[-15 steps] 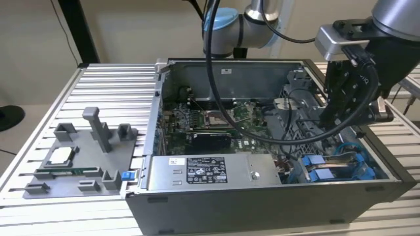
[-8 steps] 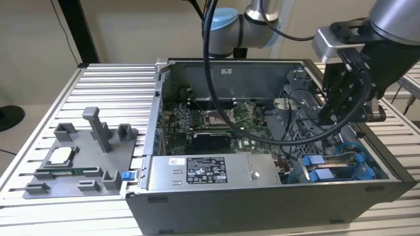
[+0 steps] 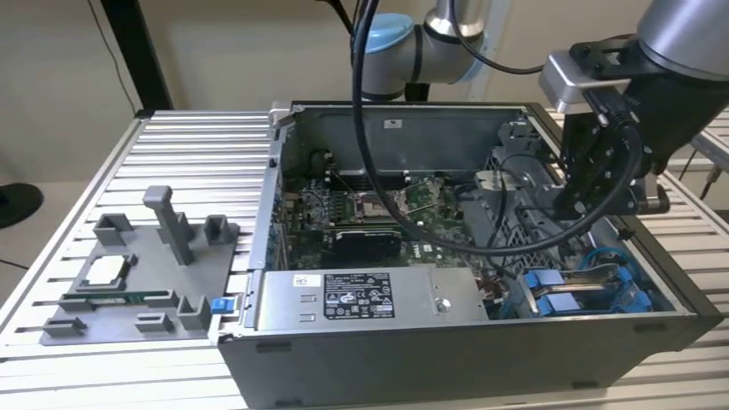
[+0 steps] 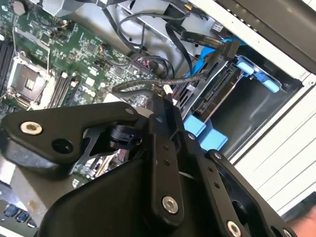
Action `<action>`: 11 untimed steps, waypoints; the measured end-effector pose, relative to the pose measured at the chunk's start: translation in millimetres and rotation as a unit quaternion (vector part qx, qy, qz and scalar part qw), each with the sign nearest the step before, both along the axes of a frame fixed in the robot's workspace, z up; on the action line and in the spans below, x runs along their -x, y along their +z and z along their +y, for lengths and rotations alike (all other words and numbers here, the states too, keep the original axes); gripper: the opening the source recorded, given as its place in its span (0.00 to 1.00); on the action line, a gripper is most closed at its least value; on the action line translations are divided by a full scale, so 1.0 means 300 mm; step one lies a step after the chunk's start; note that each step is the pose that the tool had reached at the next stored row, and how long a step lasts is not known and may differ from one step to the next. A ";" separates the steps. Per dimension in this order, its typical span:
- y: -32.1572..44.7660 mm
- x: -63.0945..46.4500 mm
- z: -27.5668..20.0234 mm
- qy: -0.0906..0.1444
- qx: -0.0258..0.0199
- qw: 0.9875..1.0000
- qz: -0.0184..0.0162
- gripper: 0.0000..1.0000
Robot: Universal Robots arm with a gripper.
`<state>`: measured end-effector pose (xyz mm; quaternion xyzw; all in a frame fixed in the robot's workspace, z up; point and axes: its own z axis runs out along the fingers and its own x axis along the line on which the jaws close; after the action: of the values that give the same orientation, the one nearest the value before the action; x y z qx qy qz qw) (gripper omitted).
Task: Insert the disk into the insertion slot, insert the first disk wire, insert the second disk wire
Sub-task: 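Insert the first disk wire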
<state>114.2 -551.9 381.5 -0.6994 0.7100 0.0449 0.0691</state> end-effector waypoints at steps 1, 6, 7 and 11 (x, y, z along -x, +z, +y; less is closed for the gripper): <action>-0.001 -0.004 -0.001 0.000 0.003 1.000 0.000 0.00; -0.005 -0.040 -0.021 0.000 0.009 1.000 0.001 0.00; -0.006 -0.046 -0.026 0.000 0.009 1.000 0.001 0.00; -0.010 -0.060 -0.058 0.000 0.009 1.000 0.002 0.00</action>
<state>132.3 -569.2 378.5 -0.7000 0.7104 0.0397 0.0613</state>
